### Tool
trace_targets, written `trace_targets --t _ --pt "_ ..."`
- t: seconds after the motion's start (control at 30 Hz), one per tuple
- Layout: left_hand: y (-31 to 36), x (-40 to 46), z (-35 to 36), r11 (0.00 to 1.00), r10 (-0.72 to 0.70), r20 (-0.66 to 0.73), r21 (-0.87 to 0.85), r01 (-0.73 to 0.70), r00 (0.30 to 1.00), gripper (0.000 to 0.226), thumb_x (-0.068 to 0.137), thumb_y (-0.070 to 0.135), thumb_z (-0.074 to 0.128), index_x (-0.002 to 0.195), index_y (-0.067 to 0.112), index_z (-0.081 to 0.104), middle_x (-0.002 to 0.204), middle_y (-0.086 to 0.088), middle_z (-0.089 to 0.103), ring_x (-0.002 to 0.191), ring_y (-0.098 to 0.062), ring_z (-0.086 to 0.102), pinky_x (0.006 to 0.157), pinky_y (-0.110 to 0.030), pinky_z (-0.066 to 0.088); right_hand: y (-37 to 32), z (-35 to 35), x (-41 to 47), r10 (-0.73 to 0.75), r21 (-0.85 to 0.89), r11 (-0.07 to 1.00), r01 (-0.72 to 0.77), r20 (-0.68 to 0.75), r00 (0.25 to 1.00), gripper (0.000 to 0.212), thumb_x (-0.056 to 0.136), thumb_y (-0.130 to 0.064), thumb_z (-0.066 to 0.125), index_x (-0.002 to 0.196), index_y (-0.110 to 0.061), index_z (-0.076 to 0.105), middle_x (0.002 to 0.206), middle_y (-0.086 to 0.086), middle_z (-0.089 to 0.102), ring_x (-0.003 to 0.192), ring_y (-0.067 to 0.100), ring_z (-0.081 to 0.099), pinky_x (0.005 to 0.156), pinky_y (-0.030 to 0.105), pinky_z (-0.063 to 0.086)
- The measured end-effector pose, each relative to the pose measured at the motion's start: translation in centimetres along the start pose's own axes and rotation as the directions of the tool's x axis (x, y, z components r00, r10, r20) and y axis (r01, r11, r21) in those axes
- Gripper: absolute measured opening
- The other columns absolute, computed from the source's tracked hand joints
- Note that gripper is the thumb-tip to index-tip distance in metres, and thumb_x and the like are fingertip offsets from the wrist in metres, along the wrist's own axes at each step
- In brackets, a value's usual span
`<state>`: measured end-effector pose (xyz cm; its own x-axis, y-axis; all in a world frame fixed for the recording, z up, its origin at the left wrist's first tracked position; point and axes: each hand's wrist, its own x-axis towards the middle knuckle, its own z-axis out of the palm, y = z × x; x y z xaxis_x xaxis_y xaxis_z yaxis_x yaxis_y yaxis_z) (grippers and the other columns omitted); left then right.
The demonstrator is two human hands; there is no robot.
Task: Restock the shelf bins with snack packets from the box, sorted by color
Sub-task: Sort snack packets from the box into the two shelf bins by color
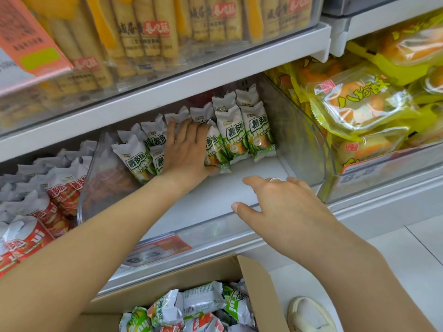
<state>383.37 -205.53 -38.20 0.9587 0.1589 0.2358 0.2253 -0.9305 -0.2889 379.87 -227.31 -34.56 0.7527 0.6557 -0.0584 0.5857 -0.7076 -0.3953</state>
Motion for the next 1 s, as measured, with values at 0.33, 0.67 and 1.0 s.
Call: trace_targets --t 0.33,0.67,1.0 --pt "-0.8 0.7 0.7 0.999 0.051 -0.137 0.011 -0.05 0.989 0.103 0.065 0.064 0.073 0.142 0.01 0.034 0.138 -0.015 0.04 0.136 -0.034 0.031 0.116 -0.049 -0.004 0.0 0.1 0.2 -0.022 0.033 0.999 0.024 -0.058 0.998 0.052 0.097 -0.054 0.034 0.141 -0.026 0.036 0.127 -0.001 0.057 0.118 0.02 0.05 0.112 0.035 0.021" --pt "-4.8 -0.6 -0.6 0.995 -0.084 0.066 -0.055 0.088 0.994 0.104 0.071 0.062 0.071 0.149 0.017 0.019 0.148 -0.013 0.034 0.139 -0.031 0.028 0.117 -0.047 0.013 0.1 -0.5 0.0 -0.048 -0.005 0.999 0.048 -0.01 0.999 0.028 0.09 -0.061 0.046 0.089 -0.034 0.053 0.064 -0.014 0.041 0.073 0.012 0.038 0.075 0.03 0.023" --pt "-5.4 -1.5 -2.6 0.975 -0.218 0.171 -0.009 0.223 0.961 0.11 0.071 0.047 0.079 0.15 0.009 0.012 0.153 -0.014 0.023 0.141 -0.032 0.022 0.117 -0.043 0.016 0.2 -0.6 0.3 -0.029 0.039 0.999 0.029 0.008 1.0 0.033 0.089 -0.059 0.05 0.098 -0.032 0.064 0.082 -0.006 0.058 0.078 0.014 0.042 0.072 0.028 0.025"
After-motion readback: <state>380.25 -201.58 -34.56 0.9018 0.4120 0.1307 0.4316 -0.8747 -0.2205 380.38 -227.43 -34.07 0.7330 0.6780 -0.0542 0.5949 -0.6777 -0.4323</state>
